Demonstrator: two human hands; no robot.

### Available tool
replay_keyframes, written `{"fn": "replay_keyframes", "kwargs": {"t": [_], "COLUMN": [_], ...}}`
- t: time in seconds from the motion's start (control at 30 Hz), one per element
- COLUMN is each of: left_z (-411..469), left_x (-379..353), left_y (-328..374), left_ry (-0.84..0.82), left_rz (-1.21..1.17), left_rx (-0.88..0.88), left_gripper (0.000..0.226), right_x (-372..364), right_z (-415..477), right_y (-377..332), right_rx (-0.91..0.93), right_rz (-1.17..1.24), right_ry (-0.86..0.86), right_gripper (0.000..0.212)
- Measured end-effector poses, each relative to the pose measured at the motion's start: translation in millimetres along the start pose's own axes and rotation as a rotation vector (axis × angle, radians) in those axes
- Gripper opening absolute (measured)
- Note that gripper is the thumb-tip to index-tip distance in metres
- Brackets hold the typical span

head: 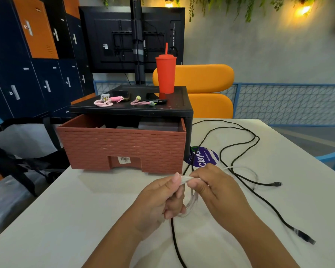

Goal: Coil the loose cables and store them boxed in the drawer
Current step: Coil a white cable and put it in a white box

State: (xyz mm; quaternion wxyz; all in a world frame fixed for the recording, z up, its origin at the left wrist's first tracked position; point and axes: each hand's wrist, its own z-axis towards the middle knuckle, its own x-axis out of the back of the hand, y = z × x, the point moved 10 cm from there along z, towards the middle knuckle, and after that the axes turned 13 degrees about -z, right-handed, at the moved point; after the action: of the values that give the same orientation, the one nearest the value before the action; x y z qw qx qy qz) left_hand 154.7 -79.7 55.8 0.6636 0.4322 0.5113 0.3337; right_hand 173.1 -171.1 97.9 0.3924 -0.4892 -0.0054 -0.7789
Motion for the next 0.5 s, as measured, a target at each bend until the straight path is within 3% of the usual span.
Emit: {"fn": "replay_keyframes", "kwargs": {"t": [0.13,0.2,0.5], "left_z": [0,1,2], "left_x": [-2,-2,-4], "left_y": [1,-1,-10], "left_ry": [-0.009,-0.014,0.007], "left_rz": [-0.154,-0.190,-0.312], "left_rx": [0.012,0.033,0.103], "left_gripper": [0.039,0.040,0.049], "right_x": [-12,-14,-14], "right_z": [-2,-3,-5], "right_y": [-4,-6,-4], "right_rx": [-0.046,-0.050,-0.098], "right_rz": [0.354,0.424,0.240], "right_ry": [-0.072,-0.052,0.114], "right_gripper": [0.036,0.036,0.038]}}
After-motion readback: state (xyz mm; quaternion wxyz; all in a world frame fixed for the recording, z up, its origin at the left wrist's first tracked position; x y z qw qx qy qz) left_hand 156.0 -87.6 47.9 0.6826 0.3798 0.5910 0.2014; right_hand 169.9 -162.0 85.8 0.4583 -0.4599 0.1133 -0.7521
